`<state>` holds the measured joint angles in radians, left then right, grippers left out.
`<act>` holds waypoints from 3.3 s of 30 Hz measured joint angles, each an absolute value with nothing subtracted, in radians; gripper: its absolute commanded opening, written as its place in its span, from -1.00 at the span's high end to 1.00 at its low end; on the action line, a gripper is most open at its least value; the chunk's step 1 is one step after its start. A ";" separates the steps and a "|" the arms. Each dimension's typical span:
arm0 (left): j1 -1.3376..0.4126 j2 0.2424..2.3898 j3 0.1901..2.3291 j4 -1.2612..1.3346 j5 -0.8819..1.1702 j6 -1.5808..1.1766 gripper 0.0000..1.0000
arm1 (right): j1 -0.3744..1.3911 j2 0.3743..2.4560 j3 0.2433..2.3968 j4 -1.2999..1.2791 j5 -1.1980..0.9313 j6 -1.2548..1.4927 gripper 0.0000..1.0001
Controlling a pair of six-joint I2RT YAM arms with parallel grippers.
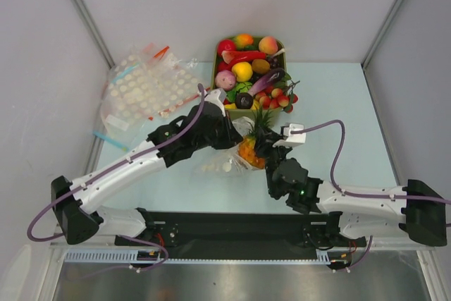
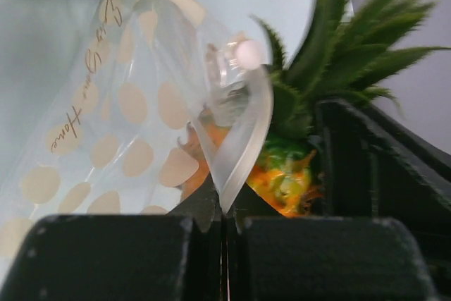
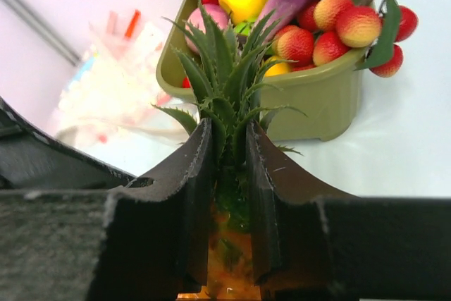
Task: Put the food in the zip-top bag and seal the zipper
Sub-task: Place the fake fruit in the zipper food storage bag.
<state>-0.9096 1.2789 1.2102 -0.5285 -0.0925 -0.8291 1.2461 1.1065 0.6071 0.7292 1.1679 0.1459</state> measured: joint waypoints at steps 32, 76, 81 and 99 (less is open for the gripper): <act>-0.895 1.292 1.136 -0.388 0.004 -0.723 0.99 | 1.320 1.246 0.692 0.804 1.316 -0.111 0.52; -0.726 1.304 0.949 -0.163 0.273 -0.786 0.99 | 1.054 0.955 0.841 -0.038 0.581 0.369 -0.73; -0.712 1.324 0.949 -0.163 0.274 -0.786 0.99 | 0.988 0.955 0.841 -0.132 0.467 0.444 -0.91; -0.674 1.333 0.948 -0.167 0.279 -0.786 1.00 | 0.862 0.726 0.768 -0.176 0.411 0.512 -0.35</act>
<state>-0.6739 1.3334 0.9482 -0.1665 0.2790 -0.7856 0.8623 0.7261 0.7685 -0.1761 0.4114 0.5117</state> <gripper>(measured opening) 0.006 0.716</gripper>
